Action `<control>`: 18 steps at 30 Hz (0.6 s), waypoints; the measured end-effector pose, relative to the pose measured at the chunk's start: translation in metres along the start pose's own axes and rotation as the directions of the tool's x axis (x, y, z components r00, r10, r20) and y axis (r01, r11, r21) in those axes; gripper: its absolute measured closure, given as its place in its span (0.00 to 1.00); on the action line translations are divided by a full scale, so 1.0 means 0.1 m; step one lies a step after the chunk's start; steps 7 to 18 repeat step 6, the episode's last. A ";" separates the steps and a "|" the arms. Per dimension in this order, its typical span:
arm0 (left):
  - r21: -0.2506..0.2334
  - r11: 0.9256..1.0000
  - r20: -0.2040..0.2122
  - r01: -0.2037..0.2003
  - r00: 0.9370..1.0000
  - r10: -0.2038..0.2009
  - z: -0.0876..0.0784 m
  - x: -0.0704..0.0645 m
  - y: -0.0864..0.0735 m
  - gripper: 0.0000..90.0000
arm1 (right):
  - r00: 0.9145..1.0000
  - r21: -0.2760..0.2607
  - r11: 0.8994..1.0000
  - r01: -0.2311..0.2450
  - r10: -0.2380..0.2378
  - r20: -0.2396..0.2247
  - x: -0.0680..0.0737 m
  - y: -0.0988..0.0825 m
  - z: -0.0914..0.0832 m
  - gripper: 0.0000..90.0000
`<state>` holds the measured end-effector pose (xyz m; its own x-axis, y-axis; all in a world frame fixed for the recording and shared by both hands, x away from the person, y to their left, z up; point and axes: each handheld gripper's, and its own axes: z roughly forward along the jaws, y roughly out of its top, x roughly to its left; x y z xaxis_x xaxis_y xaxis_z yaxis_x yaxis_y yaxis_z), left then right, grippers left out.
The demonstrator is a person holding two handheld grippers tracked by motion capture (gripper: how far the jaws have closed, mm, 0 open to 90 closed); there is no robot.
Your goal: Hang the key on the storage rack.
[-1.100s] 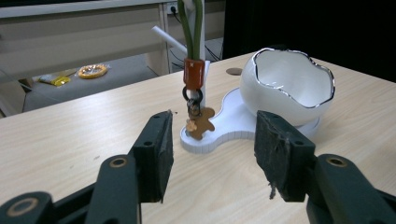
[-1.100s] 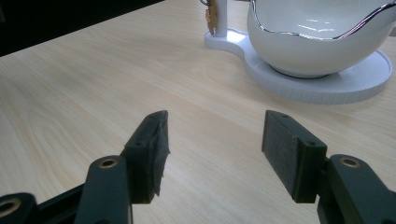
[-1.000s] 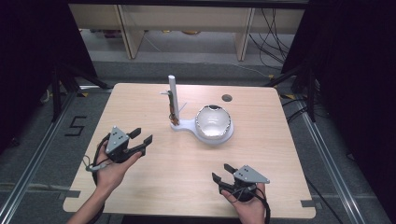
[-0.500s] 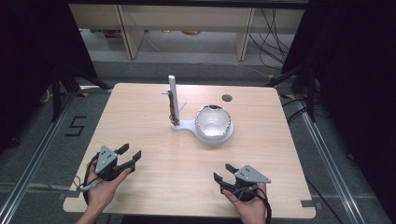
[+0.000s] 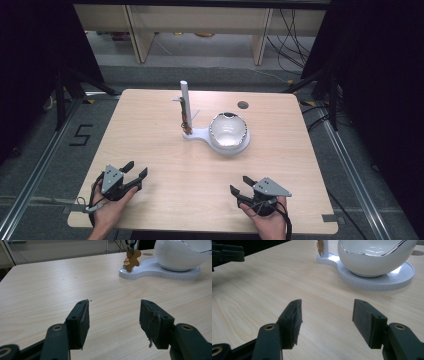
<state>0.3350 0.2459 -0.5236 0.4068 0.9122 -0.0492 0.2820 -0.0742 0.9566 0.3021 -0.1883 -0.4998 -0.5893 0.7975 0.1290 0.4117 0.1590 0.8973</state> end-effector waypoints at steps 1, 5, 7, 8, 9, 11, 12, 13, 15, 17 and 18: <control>0.008 1.000 -0.007 0.003 1.000 -0.003 -0.01 0.00 0.00 0.45 | 1.000 -0.009 1.000 0.028 -0.028 -0.003 -0.03 0.00 0.01 0.46; 0.014 1.000 -0.010 0.005 1.000 -0.004 -0.01 0.00 0.00 0.45 | 1.000 -0.006 1.000 0.026 -0.026 -0.002 -0.04 -0.01 0.00 0.46; 0.007 1.000 -0.007 0.008 1.000 -0.008 0.00 0.00 0.00 0.45 | 1.000 -0.005 1.000 0.027 -0.027 -0.008 -0.05 -0.01 0.00 0.46; 0.007 1.000 -0.007 0.008 1.000 -0.008 0.00 0.00 0.00 0.45 | 1.000 -0.005 1.000 0.027 -0.027 -0.008 -0.05 -0.01 0.00 0.46; 0.007 1.000 -0.007 0.008 1.000 -0.008 0.00 0.00 0.00 0.45 | 1.000 -0.005 1.000 0.027 -0.027 -0.008 -0.05 -0.01 0.00 0.46; 0.007 1.000 -0.007 0.008 1.000 -0.008 0.00 0.00 0.00 0.45 | 1.000 -0.005 1.000 0.027 -0.027 -0.008 -0.05 -0.01 0.00 0.46; 0.007 1.000 -0.007 0.008 1.000 -0.008 0.00 0.00 0.00 0.45 | 1.000 -0.005 1.000 0.027 -0.027 -0.008 -0.05 -0.01 0.00 0.46; 0.007 1.000 -0.007 0.008 1.000 -0.008 0.00 0.00 0.00 0.45 | 1.000 -0.005 1.000 0.027 -0.027 -0.008 -0.05 -0.01 0.00 0.46; 0.007 1.000 -0.007 0.008 1.000 -0.008 0.00 0.00 0.00 0.45 | 1.000 -0.005 1.000 0.027 -0.027 -0.008 -0.05 -0.01 0.00 0.46; 0.007 1.000 -0.007 0.008 1.000 -0.008 0.00 0.00 0.00 0.45 | 1.000 -0.005 1.000 0.027 -0.027 -0.008 -0.05 -0.01 0.00 0.46; 0.007 1.000 -0.007 0.008 1.000 -0.008 0.00 0.00 0.00 0.45 | 1.000 -0.005 1.000 0.027 -0.027 -0.008 -0.05 -0.01 0.00 0.46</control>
